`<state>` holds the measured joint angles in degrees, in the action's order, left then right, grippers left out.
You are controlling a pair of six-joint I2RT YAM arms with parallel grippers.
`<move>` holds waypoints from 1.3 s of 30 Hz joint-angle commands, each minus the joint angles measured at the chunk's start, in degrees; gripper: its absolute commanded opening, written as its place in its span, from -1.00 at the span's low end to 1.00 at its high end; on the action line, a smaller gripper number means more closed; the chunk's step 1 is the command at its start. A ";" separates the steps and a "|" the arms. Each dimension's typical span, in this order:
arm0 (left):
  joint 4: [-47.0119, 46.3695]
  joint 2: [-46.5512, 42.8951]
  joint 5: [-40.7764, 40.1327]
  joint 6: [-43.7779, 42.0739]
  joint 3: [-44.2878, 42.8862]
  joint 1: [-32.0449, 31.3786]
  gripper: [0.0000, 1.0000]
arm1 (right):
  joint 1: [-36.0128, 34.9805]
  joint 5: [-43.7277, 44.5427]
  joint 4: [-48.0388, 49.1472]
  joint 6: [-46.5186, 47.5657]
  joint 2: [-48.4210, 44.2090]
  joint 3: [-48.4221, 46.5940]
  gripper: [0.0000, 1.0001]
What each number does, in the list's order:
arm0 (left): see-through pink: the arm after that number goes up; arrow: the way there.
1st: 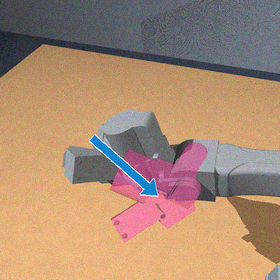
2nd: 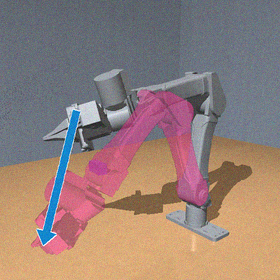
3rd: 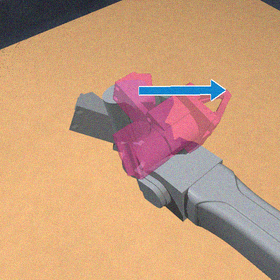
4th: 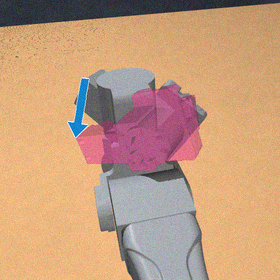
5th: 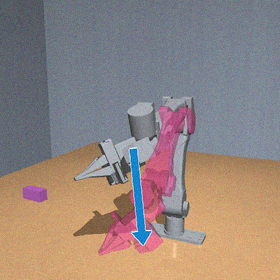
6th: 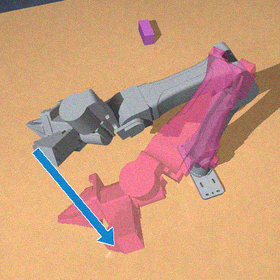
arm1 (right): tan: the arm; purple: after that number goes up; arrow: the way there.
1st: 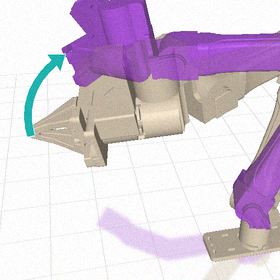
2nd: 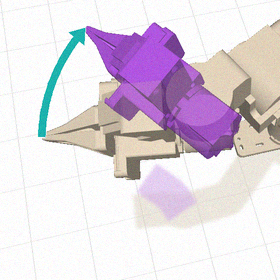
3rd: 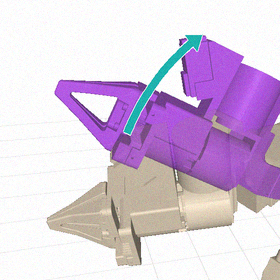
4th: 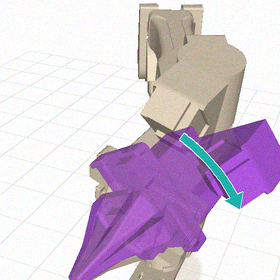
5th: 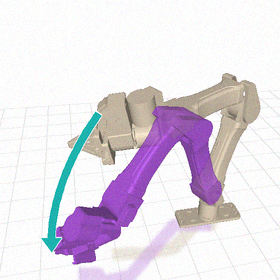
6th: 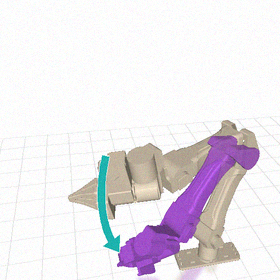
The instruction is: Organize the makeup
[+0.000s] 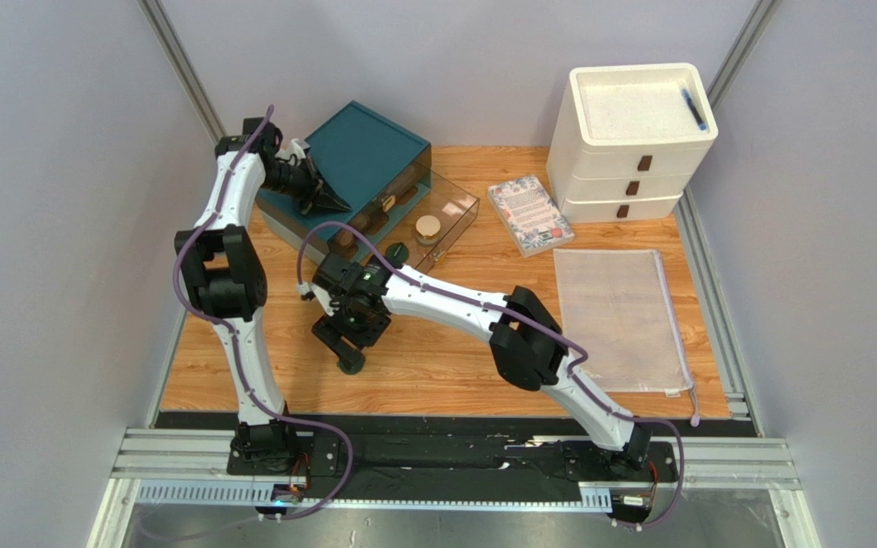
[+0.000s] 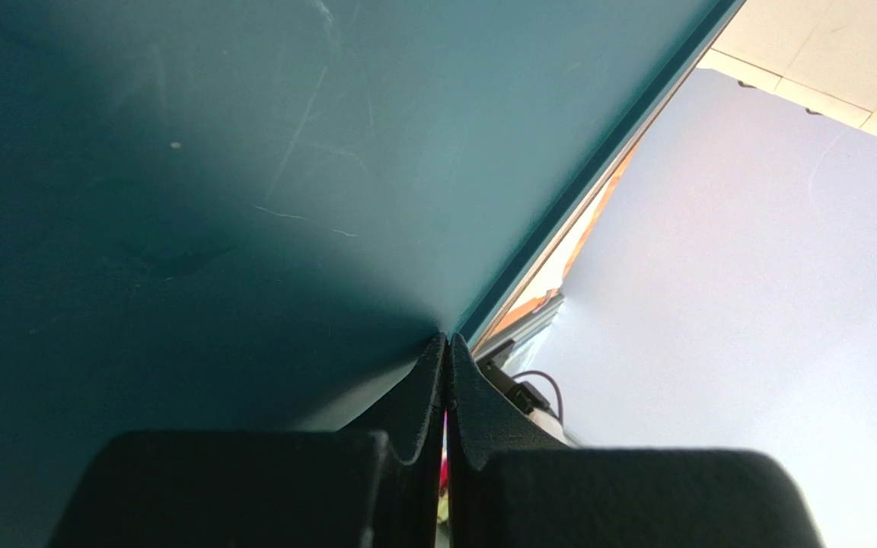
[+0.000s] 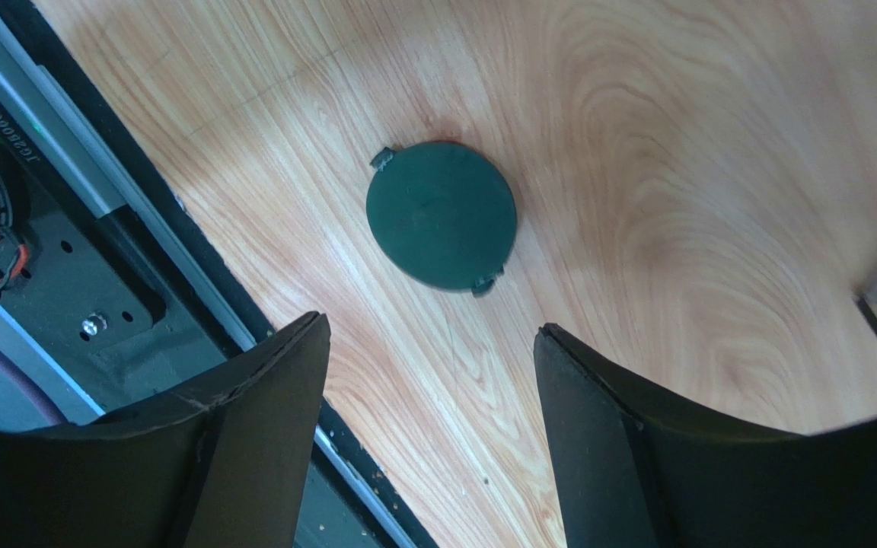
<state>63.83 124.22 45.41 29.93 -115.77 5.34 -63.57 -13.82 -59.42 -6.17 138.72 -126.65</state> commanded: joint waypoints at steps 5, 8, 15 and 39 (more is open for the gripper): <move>1.73 3.83 -15.26 -3.04 4.06 0.90 -1.00 | -0.06 -0.42 3.08 -4.97 4.89 -6.15 0.34; 1.82 3.83 -15.09 -3.04 3.88 0.90 -1.00 | -0.06 0.11 3.96 -6.83 6.74 -7.12 0.12; 2.44 4.45 -15.00 -2.95 2.48 0.90 -1.00 | 0.03 2.21 2.91 -6.14 6.13 -3.61 -1.00; 1.29 5.33 -12.45 -1.89 1.68 0.90 -1.00 | -3.92 -1.12 3.96 -1.12 -1.79 0.10 0.36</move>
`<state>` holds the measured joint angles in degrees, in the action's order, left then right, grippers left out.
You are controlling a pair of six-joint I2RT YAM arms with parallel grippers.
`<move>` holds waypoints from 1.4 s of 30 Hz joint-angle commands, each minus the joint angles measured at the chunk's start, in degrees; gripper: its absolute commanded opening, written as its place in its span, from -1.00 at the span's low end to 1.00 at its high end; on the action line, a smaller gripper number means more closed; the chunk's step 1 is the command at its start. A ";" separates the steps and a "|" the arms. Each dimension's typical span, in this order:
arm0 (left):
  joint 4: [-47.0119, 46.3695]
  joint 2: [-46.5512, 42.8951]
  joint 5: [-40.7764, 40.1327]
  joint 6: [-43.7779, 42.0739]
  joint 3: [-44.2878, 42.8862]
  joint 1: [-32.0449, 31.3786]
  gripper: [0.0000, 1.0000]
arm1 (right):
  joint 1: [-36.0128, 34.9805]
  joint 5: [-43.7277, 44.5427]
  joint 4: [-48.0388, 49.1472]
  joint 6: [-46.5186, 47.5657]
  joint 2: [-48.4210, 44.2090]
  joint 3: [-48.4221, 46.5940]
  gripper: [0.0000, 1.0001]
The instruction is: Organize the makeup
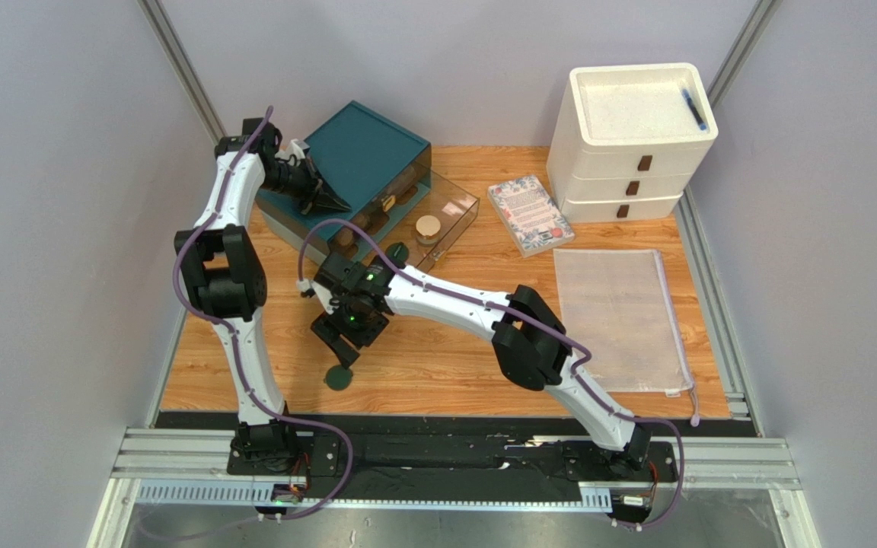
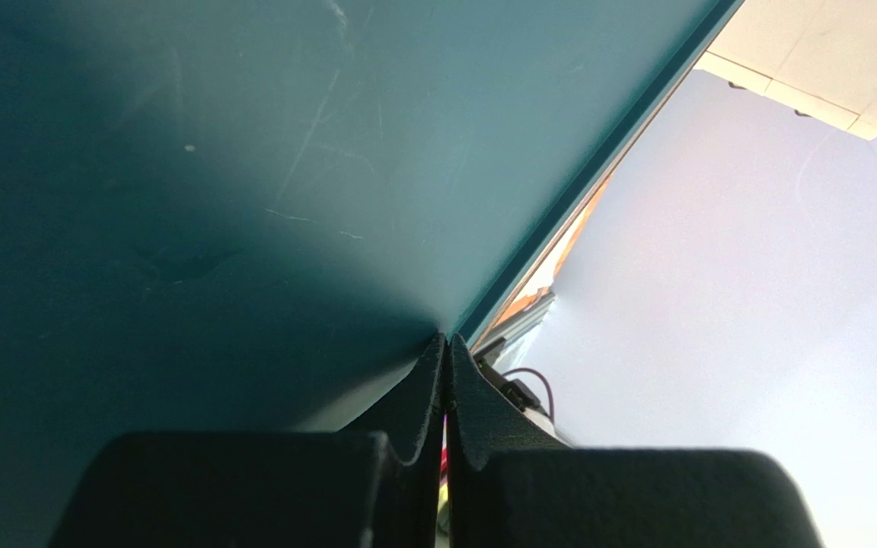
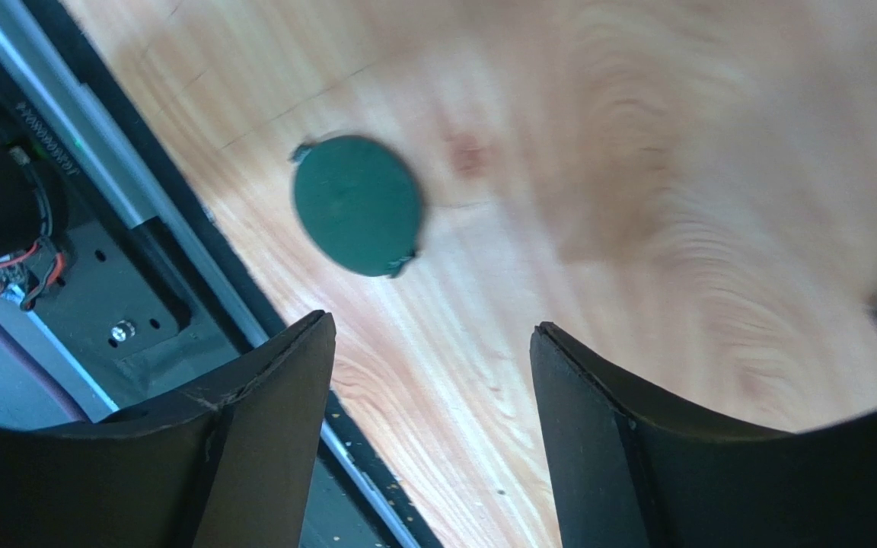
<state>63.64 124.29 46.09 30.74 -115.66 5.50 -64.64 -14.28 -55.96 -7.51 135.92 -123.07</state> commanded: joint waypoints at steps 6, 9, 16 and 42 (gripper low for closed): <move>0.70 5.52 -13.04 -2.88 2.45 0.66 -1.00 | -5.32 0.74 1.21 -2.77 3.91 -5.34 0.35; -0.09 5.61 -12.69 -2.71 3.41 0.74 -1.00 | -5.76 2.94 2.87 -4.70 5.67 -5.43 0.35; -0.62 5.53 -12.42 -2.88 3.95 0.83 -1.00 | -5.93 13.12 3.75 -6.82 9.28 -5.96 0.34; 3.25 5.26 -13.04 -4.29 1.05 0.74 -1.00 | 5.05 23.42 8.86 -14.20 9.63 4.41 -1.00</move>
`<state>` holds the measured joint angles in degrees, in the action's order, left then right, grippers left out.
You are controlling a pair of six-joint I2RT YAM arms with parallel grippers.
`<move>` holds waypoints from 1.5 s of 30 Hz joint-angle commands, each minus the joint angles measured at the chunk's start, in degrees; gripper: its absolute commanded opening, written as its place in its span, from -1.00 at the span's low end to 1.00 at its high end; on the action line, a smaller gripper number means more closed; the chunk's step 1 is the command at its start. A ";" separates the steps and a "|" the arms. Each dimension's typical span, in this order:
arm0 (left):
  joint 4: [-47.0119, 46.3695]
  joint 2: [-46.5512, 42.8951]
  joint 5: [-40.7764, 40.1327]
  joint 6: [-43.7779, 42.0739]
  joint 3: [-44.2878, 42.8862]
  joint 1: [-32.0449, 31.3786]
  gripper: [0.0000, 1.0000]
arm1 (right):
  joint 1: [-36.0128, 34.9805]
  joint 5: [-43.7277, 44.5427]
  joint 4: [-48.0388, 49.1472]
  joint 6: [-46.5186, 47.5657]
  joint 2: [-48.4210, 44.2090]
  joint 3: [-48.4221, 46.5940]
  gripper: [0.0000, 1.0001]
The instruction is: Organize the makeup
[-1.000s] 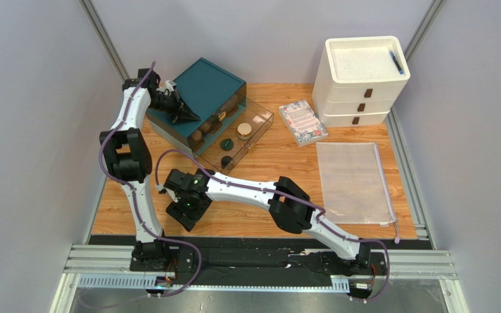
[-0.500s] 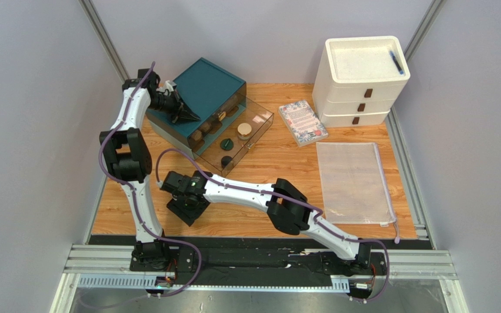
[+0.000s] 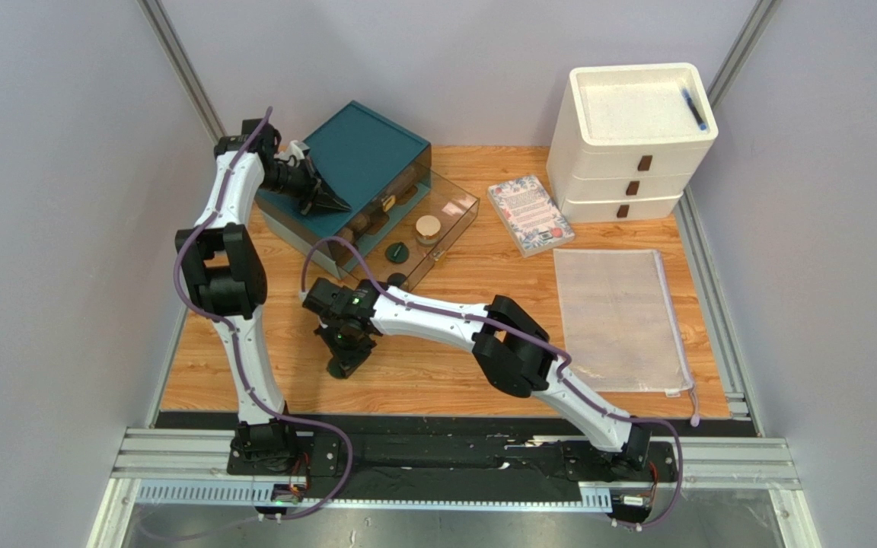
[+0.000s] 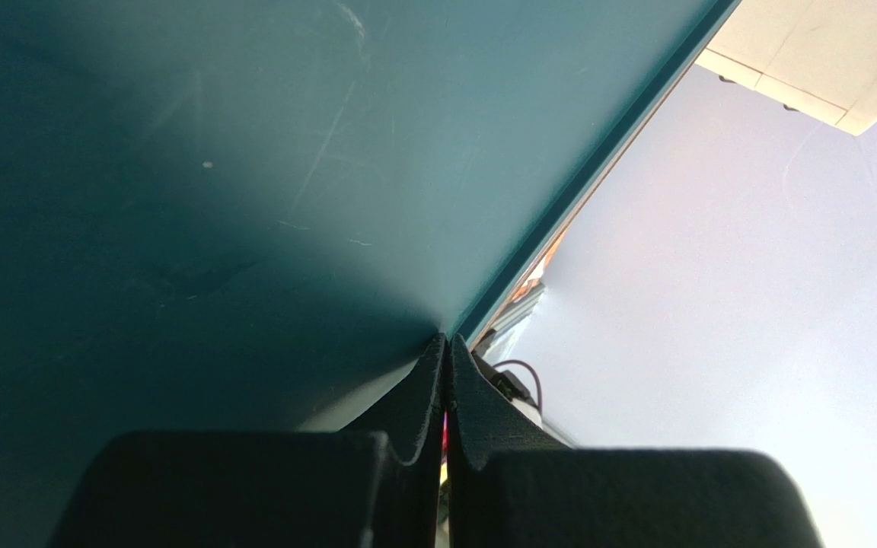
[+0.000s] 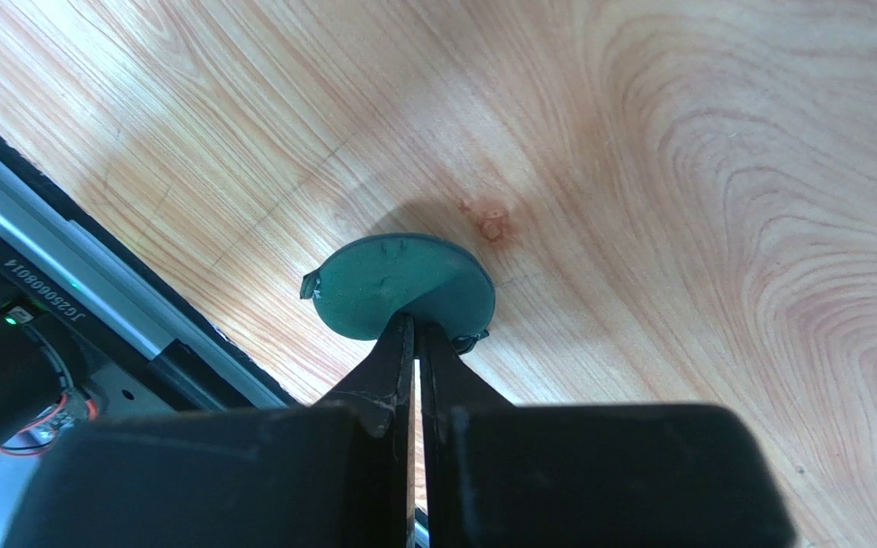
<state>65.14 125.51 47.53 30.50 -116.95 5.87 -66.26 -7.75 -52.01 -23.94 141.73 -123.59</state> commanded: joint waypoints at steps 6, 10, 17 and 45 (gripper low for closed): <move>1.74 4.04 -14.31 -4.66 2.69 0.37 -1.00 | 7.28 18.29 5.16 5.13 -4.43 10.91 -1.00; 1.65 3.95 -14.13 -4.84 2.95 0.28 -1.00 | 7.28 20.23 5.25 6.10 -11.20 15.12 -1.00; 1.74 4.04 -14.04 -5.36 3.04 0.37 -1.00 | 7.64 22.95 3.94 7.59 -19.38 15.40 -1.00; 1.56 6.23 -13.07 -4.75 1.11 0.37 -1.00 | 18.27 21.99 -2.40 8.04 -8.74 -6.33 0.22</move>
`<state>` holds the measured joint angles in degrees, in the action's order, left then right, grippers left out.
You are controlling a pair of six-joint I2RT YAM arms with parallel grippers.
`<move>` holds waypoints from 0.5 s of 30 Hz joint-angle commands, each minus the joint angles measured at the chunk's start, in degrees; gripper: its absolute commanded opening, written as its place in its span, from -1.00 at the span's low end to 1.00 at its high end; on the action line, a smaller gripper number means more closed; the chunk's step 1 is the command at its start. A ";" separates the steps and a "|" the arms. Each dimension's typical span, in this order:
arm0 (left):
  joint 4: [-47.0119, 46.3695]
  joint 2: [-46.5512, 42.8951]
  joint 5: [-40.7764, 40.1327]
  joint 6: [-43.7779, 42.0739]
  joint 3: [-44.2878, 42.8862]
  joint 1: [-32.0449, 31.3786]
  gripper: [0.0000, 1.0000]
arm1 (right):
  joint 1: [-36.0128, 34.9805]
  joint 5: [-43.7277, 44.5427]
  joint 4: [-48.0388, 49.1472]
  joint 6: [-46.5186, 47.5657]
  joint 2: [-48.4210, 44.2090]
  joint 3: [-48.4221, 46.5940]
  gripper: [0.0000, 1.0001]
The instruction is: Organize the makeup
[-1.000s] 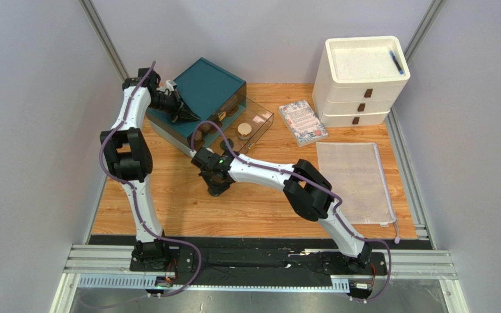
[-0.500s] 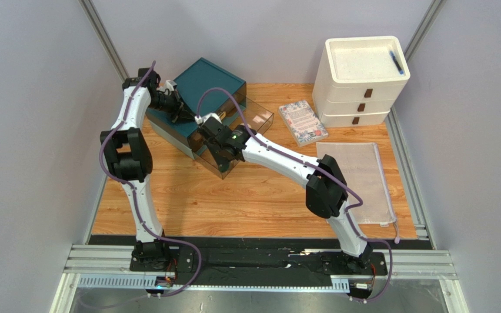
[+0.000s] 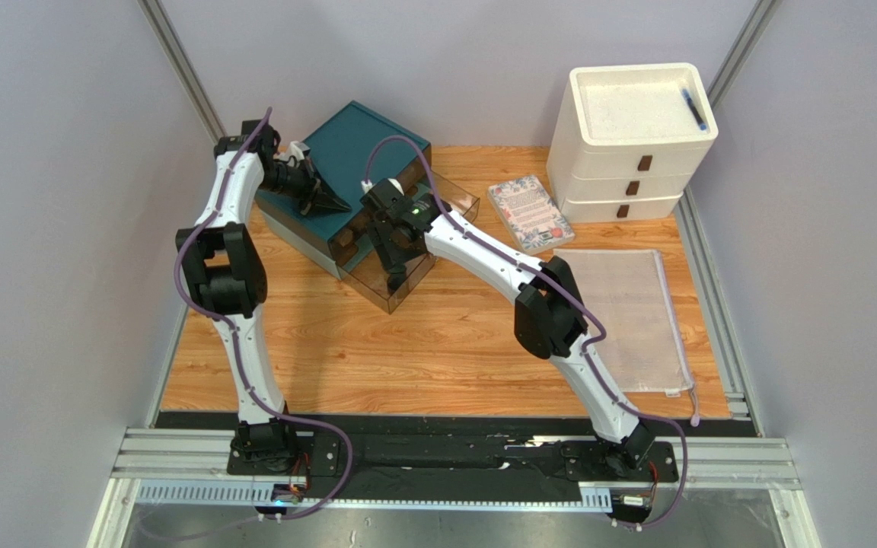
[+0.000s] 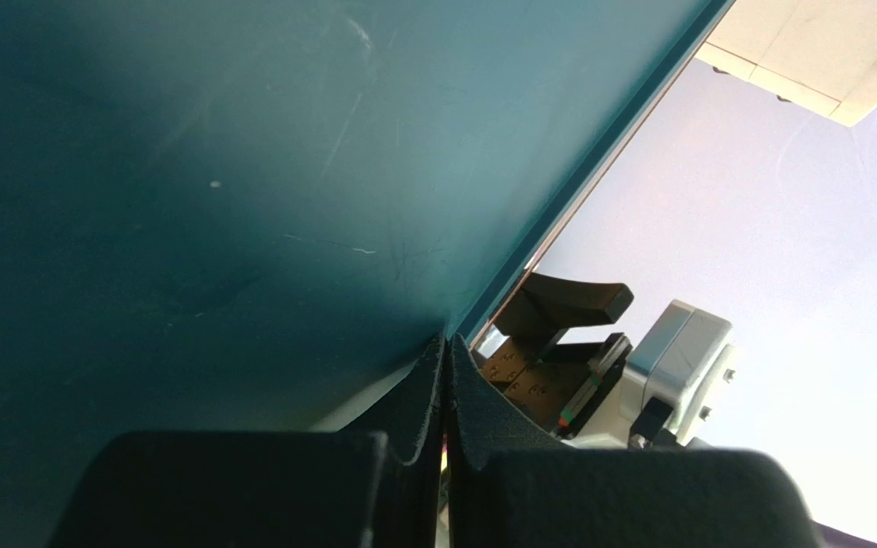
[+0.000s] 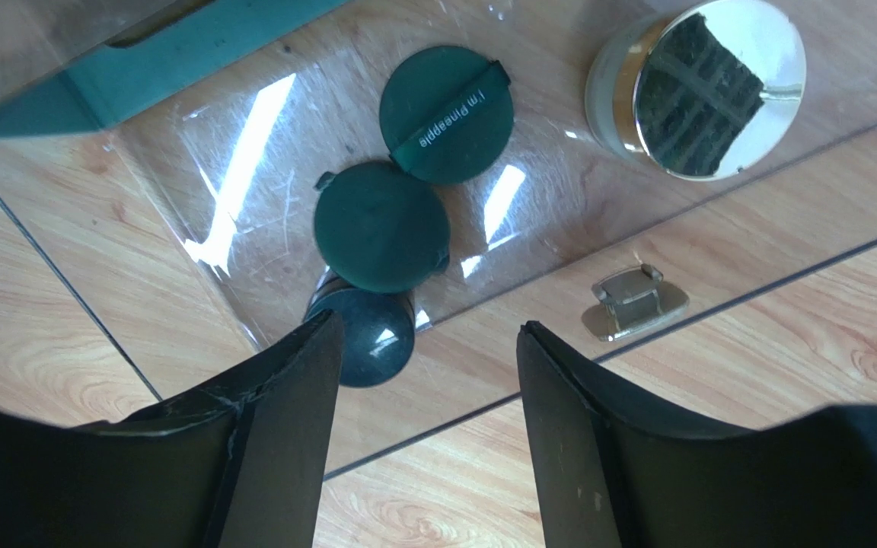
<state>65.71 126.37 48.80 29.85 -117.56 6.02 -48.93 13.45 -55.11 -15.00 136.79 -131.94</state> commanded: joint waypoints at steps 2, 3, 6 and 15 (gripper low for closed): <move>1.00 5.29 -14.34 -4.01 1.72 0.22 -1.00 | 1.81 1.40 2.54 -3.70 -6.97 3.96 0.21; 1.00 5.29 -14.34 -3.92 1.63 0.22 -1.00 | 3.30 1.14 2.90 -5.37 -8.20 4.93 0.16; 1.00 5.29 -14.34 -3.83 1.54 0.22 -1.00 | 7.51 -1.66 6.23 -12.31 -13.64 11.07 -0.80; 1.17 5.21 -14.61 -3.83 0.84 0.22 -1.00 | 20.00 -27.51 25.05 -29.72 -23.85 36.75 -1.00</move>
<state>66.11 126.56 48.84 29.87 -117.97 6.02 -31.27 -1.52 -39.33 -35.31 114.08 -100.27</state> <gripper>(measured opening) 0.000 0.003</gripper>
